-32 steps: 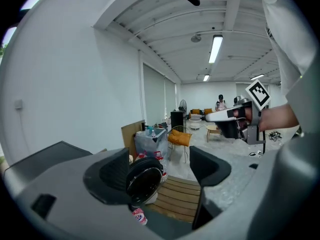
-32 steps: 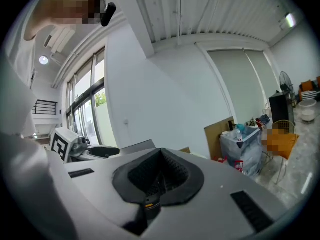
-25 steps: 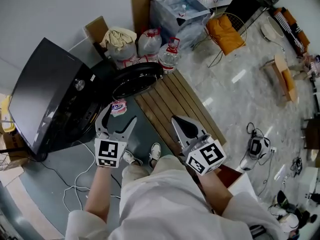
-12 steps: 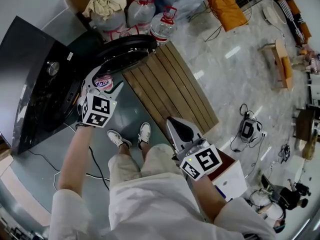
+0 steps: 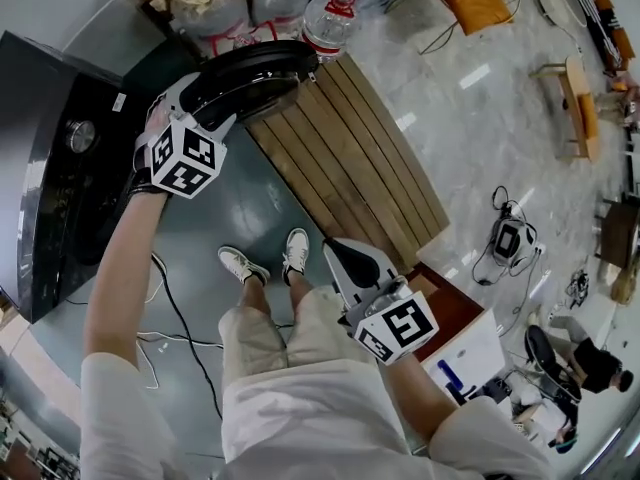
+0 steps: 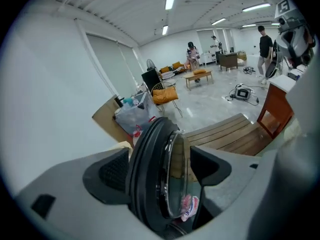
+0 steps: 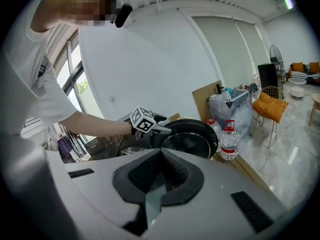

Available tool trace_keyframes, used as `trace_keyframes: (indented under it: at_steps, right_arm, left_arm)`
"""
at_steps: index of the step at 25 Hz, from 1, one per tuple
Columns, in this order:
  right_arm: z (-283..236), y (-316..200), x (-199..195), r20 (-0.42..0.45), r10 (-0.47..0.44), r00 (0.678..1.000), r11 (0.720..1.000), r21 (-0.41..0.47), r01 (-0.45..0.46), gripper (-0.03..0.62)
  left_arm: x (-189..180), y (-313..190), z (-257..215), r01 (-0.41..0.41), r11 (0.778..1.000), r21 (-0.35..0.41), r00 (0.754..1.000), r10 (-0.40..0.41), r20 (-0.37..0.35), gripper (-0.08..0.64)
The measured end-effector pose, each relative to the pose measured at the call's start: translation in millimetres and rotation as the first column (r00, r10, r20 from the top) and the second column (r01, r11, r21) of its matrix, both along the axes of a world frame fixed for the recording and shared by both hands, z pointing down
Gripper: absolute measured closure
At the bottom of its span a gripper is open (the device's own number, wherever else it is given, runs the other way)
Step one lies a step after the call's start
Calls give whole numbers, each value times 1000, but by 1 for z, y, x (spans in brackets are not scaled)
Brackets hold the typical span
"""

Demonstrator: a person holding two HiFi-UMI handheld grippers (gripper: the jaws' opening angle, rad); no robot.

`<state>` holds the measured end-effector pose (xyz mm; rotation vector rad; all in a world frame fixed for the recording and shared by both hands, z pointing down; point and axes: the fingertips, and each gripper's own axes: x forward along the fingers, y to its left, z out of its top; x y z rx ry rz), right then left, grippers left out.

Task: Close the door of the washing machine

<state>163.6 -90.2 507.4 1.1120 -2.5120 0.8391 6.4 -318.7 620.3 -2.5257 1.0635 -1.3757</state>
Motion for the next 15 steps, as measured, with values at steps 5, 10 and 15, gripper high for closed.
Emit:
trace_keyframes:
  at_steps: [5,10,15]
  right_arm:
    - [10,-2,-4,3,5,1000,1000,-8,-5,594]
    - [14,2,-4,-8,4,1000,1000,-15,-4,594]
    - [18,3,0,-9,17,1000,999,-32,-17,594]
  left_arm:
    - [0,-24,21,-50,999,-22,996,51,67,195]
    - [-2,-46,38,-38,997,-63,997,42,69,195]
    - [-2,-57,49,-30,987,-159,999,35,32,195]
